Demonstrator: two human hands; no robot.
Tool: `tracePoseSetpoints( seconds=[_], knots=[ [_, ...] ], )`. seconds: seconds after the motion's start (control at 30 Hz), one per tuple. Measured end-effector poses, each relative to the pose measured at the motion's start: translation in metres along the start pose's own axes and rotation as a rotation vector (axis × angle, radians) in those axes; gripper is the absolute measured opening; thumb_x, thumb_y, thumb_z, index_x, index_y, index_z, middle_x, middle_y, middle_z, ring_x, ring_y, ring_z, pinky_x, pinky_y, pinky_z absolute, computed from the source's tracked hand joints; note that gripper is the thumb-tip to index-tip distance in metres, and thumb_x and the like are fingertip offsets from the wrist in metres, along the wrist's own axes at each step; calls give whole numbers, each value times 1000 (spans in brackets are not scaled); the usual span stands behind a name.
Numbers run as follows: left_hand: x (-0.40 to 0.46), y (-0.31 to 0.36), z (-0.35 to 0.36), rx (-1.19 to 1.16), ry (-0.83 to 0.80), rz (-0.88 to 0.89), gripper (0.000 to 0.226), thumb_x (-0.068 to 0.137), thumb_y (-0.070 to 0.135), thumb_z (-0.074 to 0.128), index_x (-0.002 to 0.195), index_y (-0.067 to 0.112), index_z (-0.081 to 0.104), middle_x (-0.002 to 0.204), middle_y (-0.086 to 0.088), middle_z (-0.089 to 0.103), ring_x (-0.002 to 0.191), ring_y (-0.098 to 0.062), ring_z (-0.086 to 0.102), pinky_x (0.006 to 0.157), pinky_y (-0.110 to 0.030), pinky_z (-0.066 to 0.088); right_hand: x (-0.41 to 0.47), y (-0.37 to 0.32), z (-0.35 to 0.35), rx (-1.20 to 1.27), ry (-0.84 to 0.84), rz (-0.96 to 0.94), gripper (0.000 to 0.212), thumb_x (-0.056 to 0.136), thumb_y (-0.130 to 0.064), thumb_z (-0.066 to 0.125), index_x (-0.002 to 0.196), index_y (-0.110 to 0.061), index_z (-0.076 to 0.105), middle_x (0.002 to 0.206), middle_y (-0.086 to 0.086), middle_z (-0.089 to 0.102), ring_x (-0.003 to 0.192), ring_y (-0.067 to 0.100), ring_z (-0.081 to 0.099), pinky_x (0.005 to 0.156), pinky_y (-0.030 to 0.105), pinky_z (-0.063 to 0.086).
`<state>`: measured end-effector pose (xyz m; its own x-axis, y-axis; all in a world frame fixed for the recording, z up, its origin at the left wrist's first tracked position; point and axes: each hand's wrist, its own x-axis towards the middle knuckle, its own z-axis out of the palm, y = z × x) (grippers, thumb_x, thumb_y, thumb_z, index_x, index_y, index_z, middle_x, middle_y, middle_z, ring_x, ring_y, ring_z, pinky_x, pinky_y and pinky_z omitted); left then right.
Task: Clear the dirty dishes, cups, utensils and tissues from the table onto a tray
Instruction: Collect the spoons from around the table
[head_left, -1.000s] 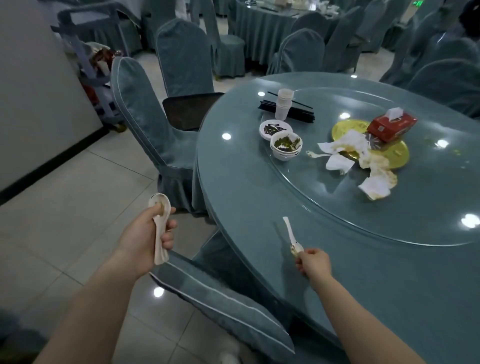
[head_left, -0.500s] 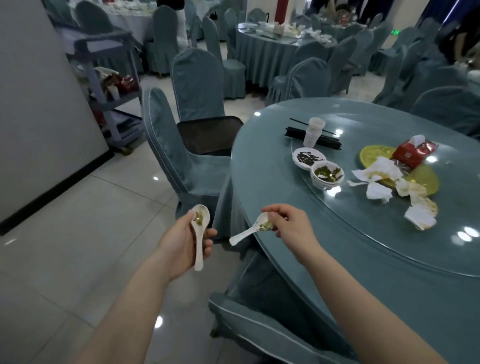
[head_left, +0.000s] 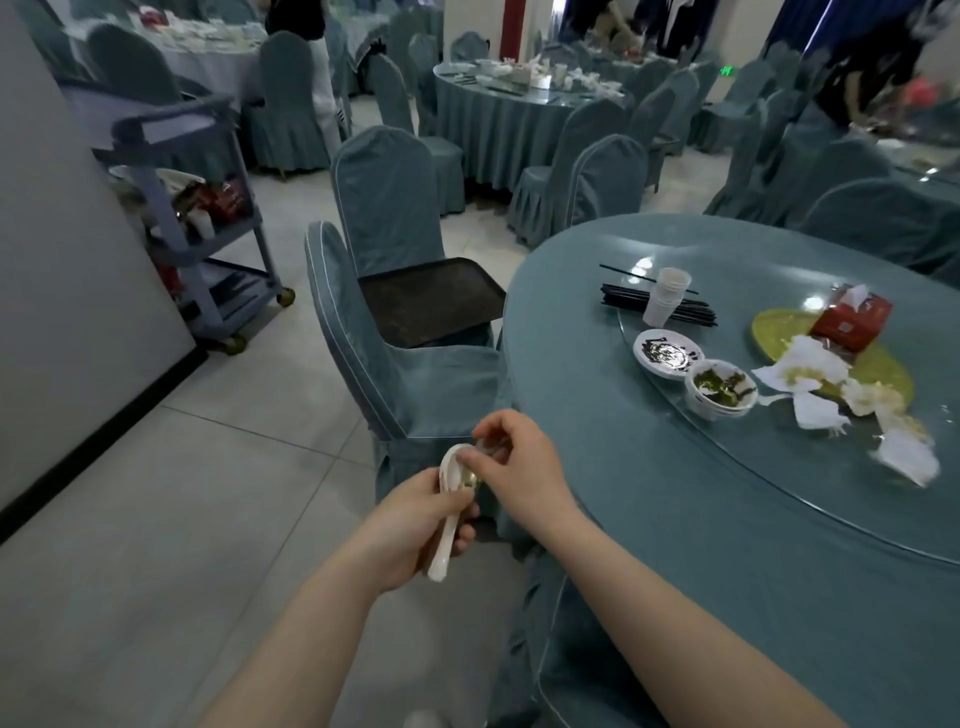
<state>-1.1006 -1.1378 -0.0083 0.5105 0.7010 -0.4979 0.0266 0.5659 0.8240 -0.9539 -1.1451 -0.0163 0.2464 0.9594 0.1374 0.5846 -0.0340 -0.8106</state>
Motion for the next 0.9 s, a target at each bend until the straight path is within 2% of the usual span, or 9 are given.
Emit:
tracePoseSetpoints(
  seconds=[0.13,0.23,0.33,0.47,0.53,0.63,0.73,0.8,0.9],
  knots=[
    [35,26,-36,74,37,7,8,99,7,43,102,7,51,62,-4,61,47,-15,52,44,-25,44,46,0,33,102,16,49,17,77,-36,74,80,-33,58,82,-9,62,70,2,55,63,10,42],
    [65,52,-66,194,121,47,11,100,10,43,100,9,53,63,-3,65,45,-14,53,43,-25,43,88,-2,58,161,-24,77,11,77,-39,73,79,-36,62,84,-12,64,74,1,57,65,11,44],
    [94,81,-89,313,176,88,13,99,13,43,104,15,56,69,-4,67,46,-14,53,45,-26,41,130,-4,74,165,-138,105,16,80,-34,72,94,-29,69,92,-12,66,80,2,60,73,16,48],
    [138,113,-105,394,153,141,19,97,15,50,116,17,50,80,-9,69,46,-9,59,43,-23,43,180,-6,75,248,-158,160,7,81,-28,70,87,-29,68,82,-13,68,72,-2,60,62,10,46],
    [157,123,-108,454,144,120,34,95,22,56,126,19,44,90,-9,71,56,-11,67,48,-23,48,195,-2,72,262,-119,208,5,81,-26,70,85,-27,68,82,-10,68,77,5,63,69,16,51],
    [188,134,-112,547,34,91,50,89,33,63,133,26,39,88,-2,75,71,-19,72,65,-34,57,213,9,64,287,-33,282,7,81,-25,70,87,-22,67,85,-4,69,83,14,64,76,28,53],
    [223,150,-113,585,-50,97,48,88,33,64,129,29,41,90,3,75,79,-16,72,83,-43,57,232,21,50,384,108,386,8,82,-22,69,85,-19,63,80,-3,67,73,8,62,66,21,50],
    [242,161,-110,613,-94,92,44,89,33,64,128,28,46,87,4,74,80,-14,71,82,-37,56,238,27,40,479,234,488,6,85,-18,66,86,-17,60,77,-2,65,70,8,61,63,20,48],
    [268,174,-105,620,-199,90,39,90,31,63,126,27,51,85,10,73,79,-5,68,71,-24,50,239,40,24,636,437,601,5,88,-12,61,92,-9,59,78,6,65,70,17,63,65,29,53]
  ],
)
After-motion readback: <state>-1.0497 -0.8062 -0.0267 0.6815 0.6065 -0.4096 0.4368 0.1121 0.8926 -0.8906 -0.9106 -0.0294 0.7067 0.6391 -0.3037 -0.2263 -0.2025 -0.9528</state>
